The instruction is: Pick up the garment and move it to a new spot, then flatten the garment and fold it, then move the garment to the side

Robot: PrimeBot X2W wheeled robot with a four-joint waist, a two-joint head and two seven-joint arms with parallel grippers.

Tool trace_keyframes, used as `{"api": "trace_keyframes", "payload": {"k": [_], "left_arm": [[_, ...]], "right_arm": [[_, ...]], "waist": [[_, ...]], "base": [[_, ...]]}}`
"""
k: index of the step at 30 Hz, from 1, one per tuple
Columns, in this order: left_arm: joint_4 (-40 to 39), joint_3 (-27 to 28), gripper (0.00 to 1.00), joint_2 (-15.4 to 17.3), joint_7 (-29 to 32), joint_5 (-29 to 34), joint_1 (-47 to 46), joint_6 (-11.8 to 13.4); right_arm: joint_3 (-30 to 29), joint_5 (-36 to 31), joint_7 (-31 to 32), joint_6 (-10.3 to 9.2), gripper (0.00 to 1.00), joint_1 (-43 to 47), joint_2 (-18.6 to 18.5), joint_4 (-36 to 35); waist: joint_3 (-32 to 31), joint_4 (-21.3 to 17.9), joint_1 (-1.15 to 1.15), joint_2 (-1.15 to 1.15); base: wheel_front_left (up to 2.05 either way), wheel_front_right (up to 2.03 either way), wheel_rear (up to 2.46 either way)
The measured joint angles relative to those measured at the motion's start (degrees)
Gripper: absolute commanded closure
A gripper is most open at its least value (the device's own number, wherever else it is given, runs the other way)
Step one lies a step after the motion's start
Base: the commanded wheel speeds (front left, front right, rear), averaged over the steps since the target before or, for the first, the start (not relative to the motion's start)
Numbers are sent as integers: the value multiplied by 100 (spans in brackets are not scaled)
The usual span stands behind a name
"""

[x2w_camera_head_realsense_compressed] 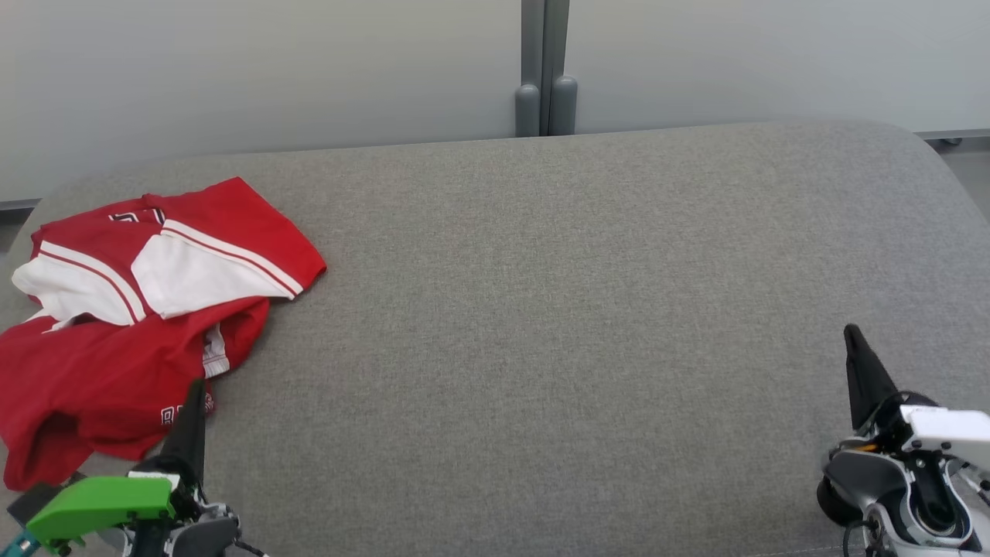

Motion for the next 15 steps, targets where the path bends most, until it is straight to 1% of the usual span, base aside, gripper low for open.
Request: {"api": "trace_keyframes", "payload": {"k": [1,2,6,12,15], "left_arm": [[57,-1,100,-14,0,0,44,0],[131,-2,0,-38,0,0,98,0],[320,-29,0,-132,-10,2,291,0],[248,-129,0,-130,-134,29,296,0],[178,-149,0,-129,-172,104,296,0]], "right_arm": [[3,0,-4,-4,100,42,20,66],[5,0,-4,-4,0,106,48,125],[42,-1,-7,-7,0,325,159,290],[130,-87,-116,-7,0,332,151,256],[175,-263,-168,-7,0,332,149,227]], "waist": [[0,0,0,0],[0,0,0,0],[0,0,0,1],[-4,-3,0,1],[-9,-5,0,1]], "base": [[0,0,0],[0,0,0],[0,0,0],[0,0,0],[0,0,0]]}}
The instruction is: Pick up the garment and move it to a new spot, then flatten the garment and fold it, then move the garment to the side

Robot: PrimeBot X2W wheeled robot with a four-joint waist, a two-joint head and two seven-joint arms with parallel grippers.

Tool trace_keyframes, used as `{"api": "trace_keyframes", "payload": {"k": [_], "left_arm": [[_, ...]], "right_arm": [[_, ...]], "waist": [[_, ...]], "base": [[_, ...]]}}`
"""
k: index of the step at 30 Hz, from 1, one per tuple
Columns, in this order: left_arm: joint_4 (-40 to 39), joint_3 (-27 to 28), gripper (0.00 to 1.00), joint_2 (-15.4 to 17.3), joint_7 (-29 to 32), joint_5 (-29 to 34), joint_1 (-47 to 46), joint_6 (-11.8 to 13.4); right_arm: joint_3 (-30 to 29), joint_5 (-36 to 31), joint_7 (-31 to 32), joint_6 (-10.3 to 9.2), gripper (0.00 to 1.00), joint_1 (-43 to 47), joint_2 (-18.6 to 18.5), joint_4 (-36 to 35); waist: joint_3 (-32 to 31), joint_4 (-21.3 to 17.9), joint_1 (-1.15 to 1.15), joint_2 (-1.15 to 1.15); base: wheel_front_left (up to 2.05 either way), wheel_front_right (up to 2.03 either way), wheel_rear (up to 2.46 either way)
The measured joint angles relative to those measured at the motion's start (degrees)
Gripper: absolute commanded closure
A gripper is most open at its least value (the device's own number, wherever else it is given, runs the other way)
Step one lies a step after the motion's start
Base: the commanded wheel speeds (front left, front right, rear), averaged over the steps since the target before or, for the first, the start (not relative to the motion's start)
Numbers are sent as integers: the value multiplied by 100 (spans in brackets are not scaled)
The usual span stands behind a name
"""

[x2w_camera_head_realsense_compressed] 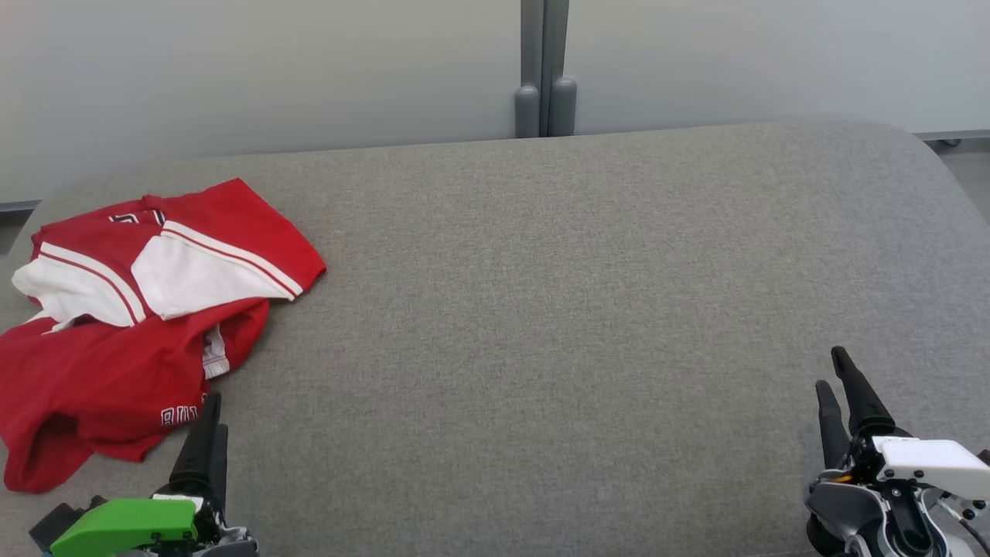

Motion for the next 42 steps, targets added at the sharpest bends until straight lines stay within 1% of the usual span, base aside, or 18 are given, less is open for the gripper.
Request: {"api": "trace_keyframes", "payload": {"k": [6,8,14,16,17,19,23,28,30,33,34,37,40,42], "left_arm": [[-98,-49,0,9,-135,375,0,11],[-182,-64,0,12,-164,584,0,57],[-409,-73,0,41,-282,1128,-1,156],[-453,-97,0,58,-316,1361,-1,207],[-489,-122,0,68,-336,1438,-1,211],[-584,-166,0,88,-346,1661,-1,253],[-690,-221,0,146,-447,2086,1,312],[-810,-358,0,183,-539,2566,26,364],[-862,-385,0,186,-582,2788,52,424],[-938,-421,0,189,-638,3044,92,482],[-950,-436,0,190,-652,3150,110,500],[-977,-480,0,192,-694,3400,193,541],[-1038,-509,0,193,-747,3630,255,556],[-1112,-524,0,194,-802,3829,279,578]], "right_arm": [[130,-387,-93,-5,0,-2,-13,-109],[159,-537,-138,-8,0,-4,-31,-157],[229,-1154,-227,-105,0,-27,-94,-348],[282,-1361,-252,-111,0,-30,-132,-403],[316,-1486,-269,-155,0,-34,-156,-436],[375,-1723,-321,-165,0,-44,-193,-489],[548,-2148,-379,-248,0,-58,-204,-588],[723,-2590,-456,-304,0,-58,-210,-668],[775,-2770,-502,-354,0,-57,-218,-700],[873,-3026,-553,-366,0,-55,-237,-722],[902,-3132,-563,-409,0,-54,-243,-725],[973,-3366,-630,-458,0,-42,-260,-740],[1057,-3622,-682,-468,0,-36,-269,-766],[1100,-3780,-702,-533,0,-21,-271,-789]], "waist": [[-9,-2,0,0],[-13,-2,0,0],[-23,-1,0,0],[-26,0,0,0],[-28,0,0,0],[-32,0,0,0],[-40,0,0,0],[-53,1,0,0],[-59,2,0,0],[-68,2,0,0],[-71,2,0,0],[-80,1,0,0],[-88,1,0,0],[-94,1,0,0]], "base": [[0,0,0],[0,0,0],[0,0,0],[0,0,0],[0,0,0],[0,0,0],[0,0,0],[0,0,0],[0,0,0],[0,0,0],[0,0,0],[0,0,0],[0,0,0],[0,0,0]]}}
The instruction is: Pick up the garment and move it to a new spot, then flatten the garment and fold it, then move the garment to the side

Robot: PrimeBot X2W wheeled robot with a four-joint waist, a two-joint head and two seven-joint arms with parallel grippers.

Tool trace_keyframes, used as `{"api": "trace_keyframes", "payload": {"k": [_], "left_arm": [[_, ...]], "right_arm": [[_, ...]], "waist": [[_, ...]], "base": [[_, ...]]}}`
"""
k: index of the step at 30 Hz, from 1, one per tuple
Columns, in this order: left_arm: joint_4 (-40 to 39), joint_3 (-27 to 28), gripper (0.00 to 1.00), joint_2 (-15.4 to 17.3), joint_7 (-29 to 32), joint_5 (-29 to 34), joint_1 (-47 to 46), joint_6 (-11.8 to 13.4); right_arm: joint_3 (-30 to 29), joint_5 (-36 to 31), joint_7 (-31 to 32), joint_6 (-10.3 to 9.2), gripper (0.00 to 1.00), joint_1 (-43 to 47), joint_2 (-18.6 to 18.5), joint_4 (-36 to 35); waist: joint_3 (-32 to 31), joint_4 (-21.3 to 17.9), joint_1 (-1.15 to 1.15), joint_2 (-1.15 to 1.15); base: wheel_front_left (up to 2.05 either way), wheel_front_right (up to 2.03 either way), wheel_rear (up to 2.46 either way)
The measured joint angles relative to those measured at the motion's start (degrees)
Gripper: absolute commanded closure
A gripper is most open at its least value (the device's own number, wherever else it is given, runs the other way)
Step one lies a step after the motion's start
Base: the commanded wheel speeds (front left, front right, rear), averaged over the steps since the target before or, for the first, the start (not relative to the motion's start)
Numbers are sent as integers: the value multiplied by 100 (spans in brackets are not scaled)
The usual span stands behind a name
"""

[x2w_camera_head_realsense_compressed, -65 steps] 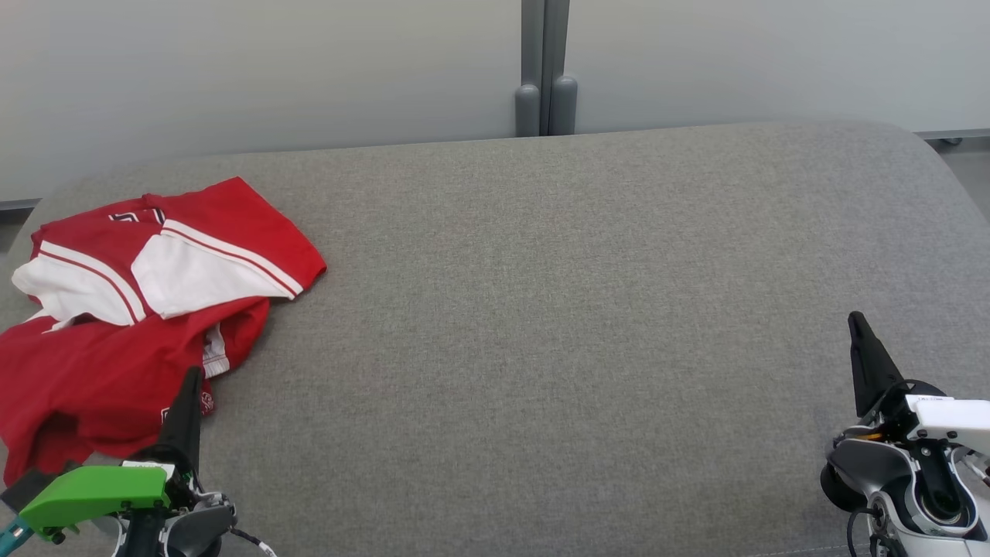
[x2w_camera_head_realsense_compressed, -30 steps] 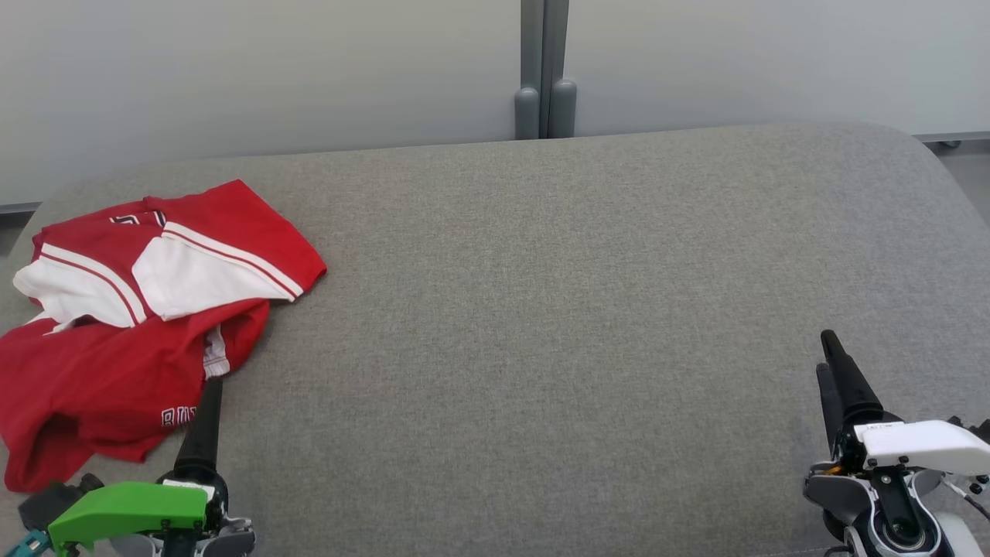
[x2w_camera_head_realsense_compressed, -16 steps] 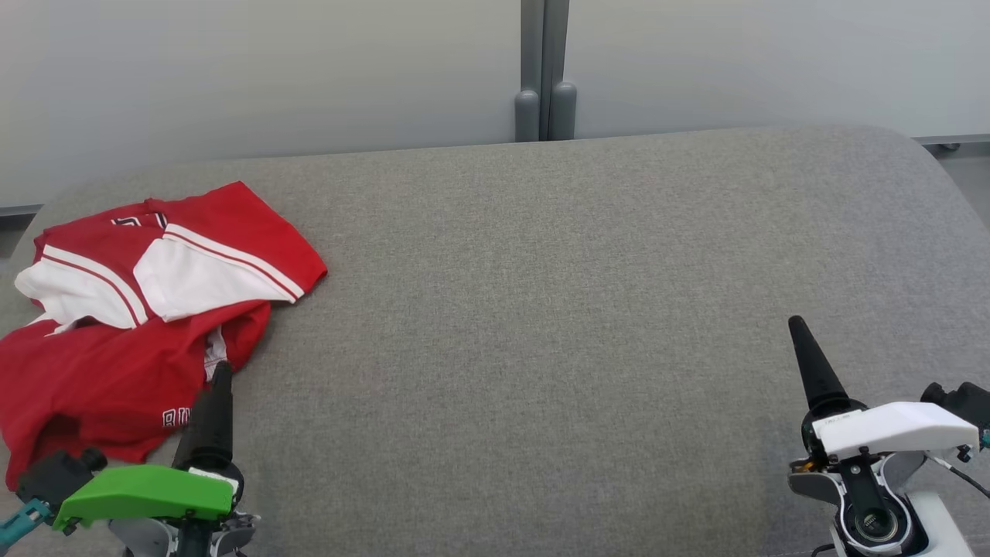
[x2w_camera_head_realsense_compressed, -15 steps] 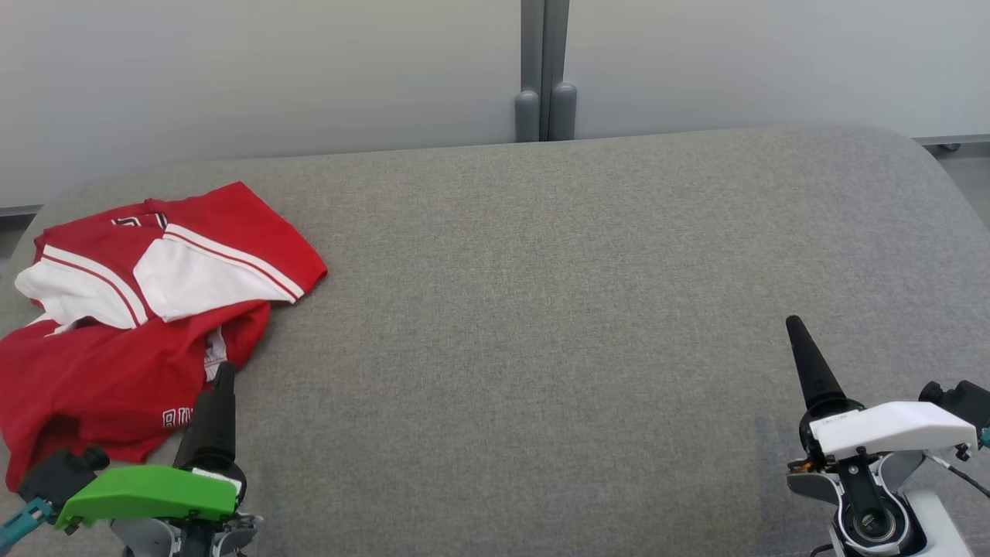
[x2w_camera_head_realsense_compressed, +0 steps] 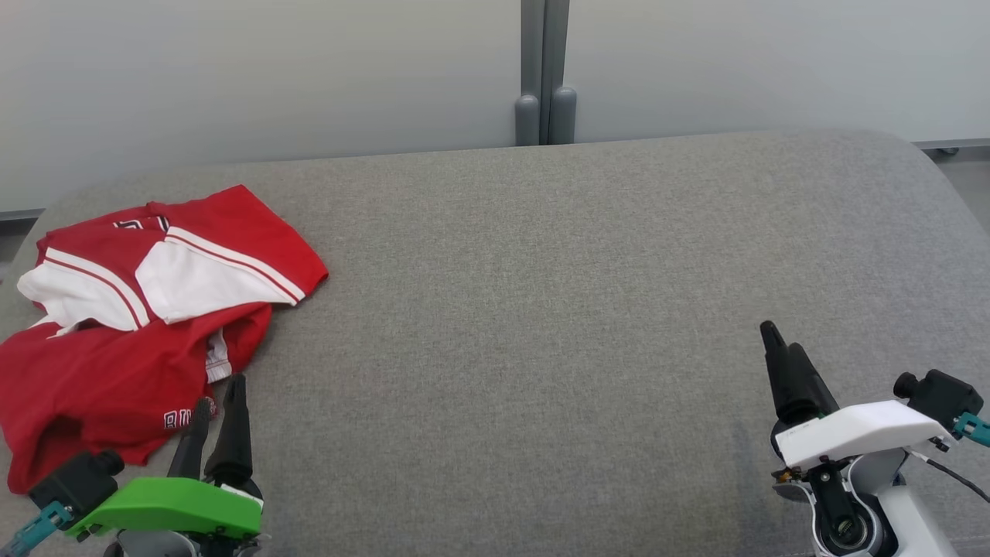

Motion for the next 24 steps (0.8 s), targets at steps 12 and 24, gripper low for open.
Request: {"api": "trace_keyframes", "payload": {"k": [12,24], "left_arm": [[-203,-37,0,2,-241,924,162,189],[-398,-186,0,3,-458,1798,275,337]], "right_arm": [[328,-950,-222,-122,0,28,-45,-110],[593,-1890,-432,-224,0,31,-81,-212]], "waist": [[-24,5,0,0],[-46,-4,0,0]], "base": [[0,0,0],[0,0,0]]}}
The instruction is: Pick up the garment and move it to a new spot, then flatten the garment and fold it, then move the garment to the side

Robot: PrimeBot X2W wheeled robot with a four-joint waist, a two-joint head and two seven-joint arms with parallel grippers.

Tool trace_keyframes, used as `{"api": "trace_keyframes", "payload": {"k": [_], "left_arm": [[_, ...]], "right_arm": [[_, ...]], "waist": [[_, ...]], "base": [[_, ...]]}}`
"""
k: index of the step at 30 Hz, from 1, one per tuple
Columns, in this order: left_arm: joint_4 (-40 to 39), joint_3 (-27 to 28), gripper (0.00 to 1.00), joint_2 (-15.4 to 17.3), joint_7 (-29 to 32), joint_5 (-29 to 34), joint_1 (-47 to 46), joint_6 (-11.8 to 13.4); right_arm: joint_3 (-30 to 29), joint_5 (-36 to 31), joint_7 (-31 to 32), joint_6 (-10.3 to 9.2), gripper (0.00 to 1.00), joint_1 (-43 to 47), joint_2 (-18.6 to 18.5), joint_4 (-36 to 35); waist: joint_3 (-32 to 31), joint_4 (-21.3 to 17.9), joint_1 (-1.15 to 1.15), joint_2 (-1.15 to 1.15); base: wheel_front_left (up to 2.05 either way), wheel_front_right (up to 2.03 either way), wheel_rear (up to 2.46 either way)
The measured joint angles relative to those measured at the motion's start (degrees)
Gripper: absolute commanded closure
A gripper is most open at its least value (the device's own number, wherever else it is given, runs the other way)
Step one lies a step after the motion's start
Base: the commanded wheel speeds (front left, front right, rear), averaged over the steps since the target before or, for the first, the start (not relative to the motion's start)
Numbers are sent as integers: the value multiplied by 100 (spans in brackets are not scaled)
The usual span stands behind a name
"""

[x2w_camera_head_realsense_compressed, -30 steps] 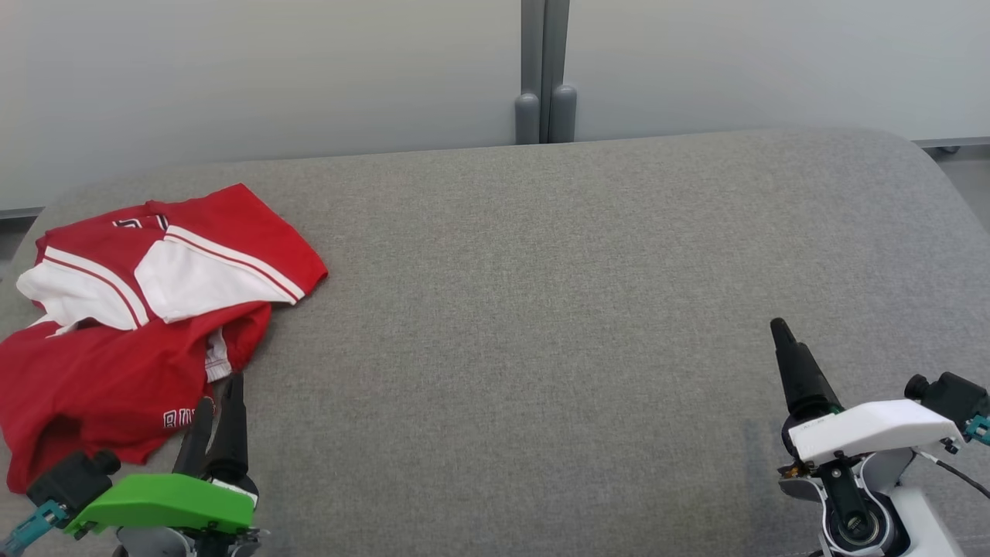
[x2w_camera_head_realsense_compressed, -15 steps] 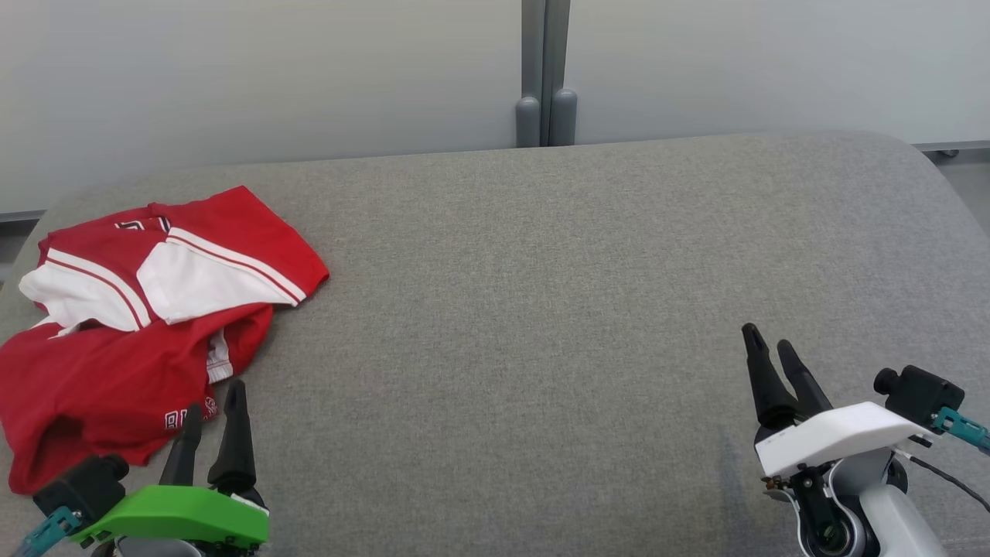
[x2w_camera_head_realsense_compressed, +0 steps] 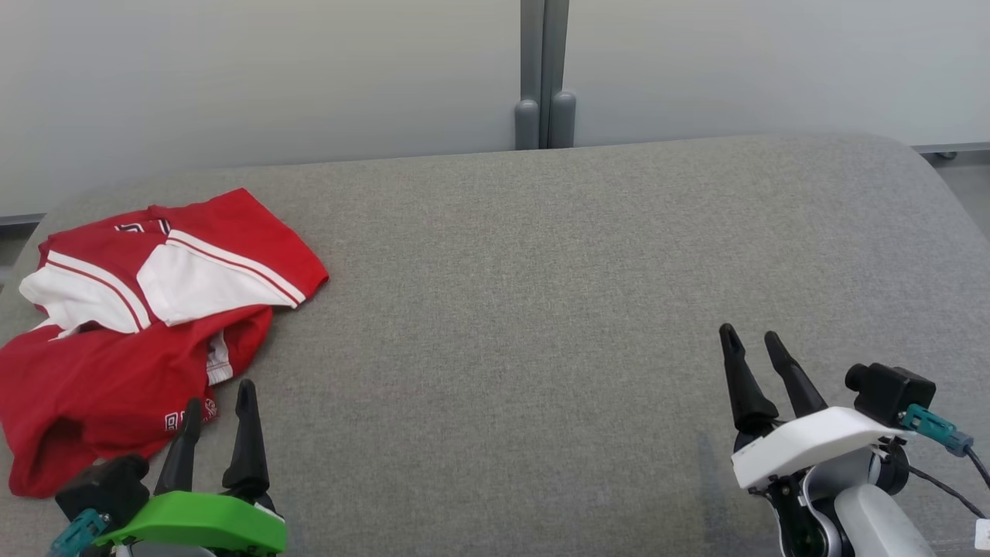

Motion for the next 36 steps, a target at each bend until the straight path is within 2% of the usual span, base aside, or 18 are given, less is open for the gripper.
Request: {"api": "trace_keyframes", "payload": {"k": [19,36], "left_arm": [[-219,-146,0,2,-368,1298,230,151],[-349,-225,0,15,-660,2363,386,267]], "right_arm": [[402,-1443,-322,-201,0,10,-32,-144],[705,-2562,-605,-296,0,21,-62,-272]], "waist": [[-40,1,0,0],[-71,-1,0,0]], "base": [[0,0,0],[0,0,0]]}}
